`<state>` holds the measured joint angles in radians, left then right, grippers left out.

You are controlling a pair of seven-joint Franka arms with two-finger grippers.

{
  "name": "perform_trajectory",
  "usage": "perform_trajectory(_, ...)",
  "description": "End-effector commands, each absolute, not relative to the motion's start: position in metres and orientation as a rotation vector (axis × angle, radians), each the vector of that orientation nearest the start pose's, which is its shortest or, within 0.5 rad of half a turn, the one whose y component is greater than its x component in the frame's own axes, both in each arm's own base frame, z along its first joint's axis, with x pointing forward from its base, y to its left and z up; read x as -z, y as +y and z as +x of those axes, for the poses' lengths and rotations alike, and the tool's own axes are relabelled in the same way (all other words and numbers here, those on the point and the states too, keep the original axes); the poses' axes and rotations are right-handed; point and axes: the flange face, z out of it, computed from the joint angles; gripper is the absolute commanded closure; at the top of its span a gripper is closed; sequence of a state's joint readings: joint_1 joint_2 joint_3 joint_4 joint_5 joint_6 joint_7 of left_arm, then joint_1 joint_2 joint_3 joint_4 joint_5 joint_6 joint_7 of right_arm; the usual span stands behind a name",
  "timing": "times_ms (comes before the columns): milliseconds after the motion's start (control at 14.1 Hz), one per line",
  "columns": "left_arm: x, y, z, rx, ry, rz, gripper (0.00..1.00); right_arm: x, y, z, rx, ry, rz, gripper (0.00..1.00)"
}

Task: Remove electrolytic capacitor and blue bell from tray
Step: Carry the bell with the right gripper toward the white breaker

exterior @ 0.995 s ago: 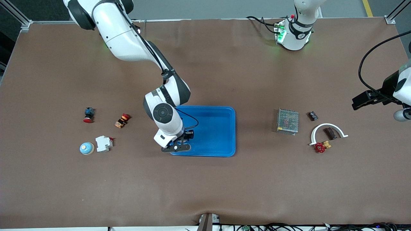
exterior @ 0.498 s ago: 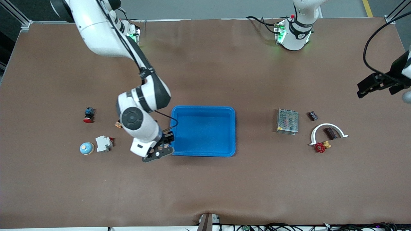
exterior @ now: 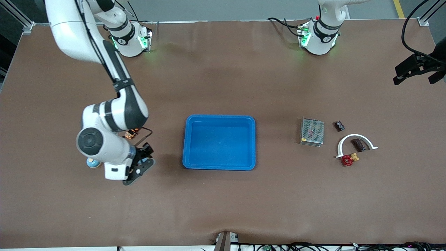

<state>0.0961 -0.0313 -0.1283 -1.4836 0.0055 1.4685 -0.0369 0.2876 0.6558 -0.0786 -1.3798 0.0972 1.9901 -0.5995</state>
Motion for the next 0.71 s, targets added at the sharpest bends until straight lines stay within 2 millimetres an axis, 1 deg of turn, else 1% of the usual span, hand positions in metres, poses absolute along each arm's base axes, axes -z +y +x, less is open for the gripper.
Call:
perform_trajectory(0,-0.679,-0.015,0.514,0.028,0.009,-3.147,0.00,-0.334,0.125,0.695,-0.079,-1.298,-2.789,0.54)
perform_trajectory(284,-0.672,-0.030,0.517,0.006,0.035,-3.140,0.00,-0.334,0.066,0.682,-0.109,-1.369,-2.732,0.54)
perform_trajectory(426,-0.672,-0.029,0.518,0.004,0.027,-3.140,0.00,-0.330,0.036,0.674,-0.127,-1.405,-2.697,0.54)
perform_trajectory(498,-0.672,-0.029,0.518,0.004,0.027,-3.140,0.00,-0.327,0.027,0.669,-0.138,-1.422,-2.679,0.54)
perform_trajectory(640,-0.672,-0.030,0.517,0.004,0.020,-3.137,0.00,-0.316,0.009,0.650,-0.151,-1.404,-2.677,0.54)
